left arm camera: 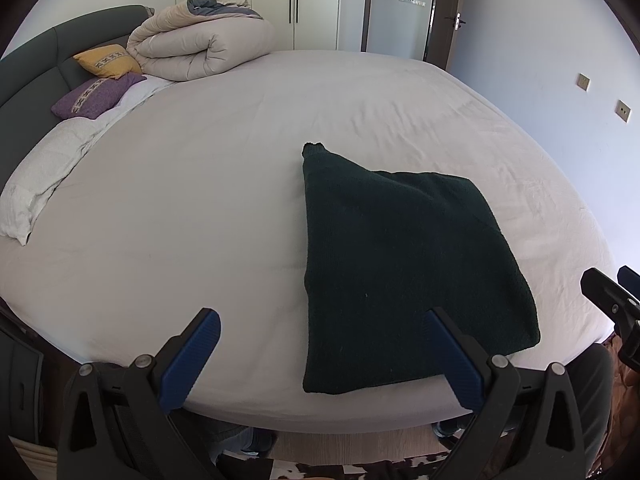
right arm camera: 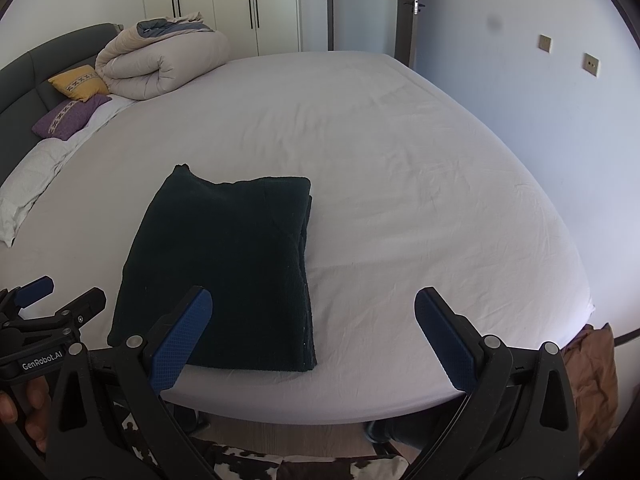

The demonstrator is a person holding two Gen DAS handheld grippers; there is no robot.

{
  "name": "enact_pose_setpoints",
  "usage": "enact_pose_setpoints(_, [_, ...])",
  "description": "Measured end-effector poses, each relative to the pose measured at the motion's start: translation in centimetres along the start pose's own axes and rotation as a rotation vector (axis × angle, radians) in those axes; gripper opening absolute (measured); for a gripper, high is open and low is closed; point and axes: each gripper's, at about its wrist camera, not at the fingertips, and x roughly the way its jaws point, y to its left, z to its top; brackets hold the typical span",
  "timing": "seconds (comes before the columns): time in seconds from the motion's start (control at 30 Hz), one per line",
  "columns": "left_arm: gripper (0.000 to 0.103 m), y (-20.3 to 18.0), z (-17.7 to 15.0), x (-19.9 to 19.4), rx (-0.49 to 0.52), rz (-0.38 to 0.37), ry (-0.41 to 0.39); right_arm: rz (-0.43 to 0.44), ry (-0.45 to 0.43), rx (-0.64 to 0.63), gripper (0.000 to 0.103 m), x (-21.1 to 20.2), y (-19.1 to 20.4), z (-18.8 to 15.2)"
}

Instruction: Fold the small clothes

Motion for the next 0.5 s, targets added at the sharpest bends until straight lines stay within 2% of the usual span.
enact_pose_setpoints(0.5, [0.103,-0.02,-0.01,-0.02,0.000,0.000,0.000,0.000,0.002,0.000,0.103,0.21,0.11,-0.17])
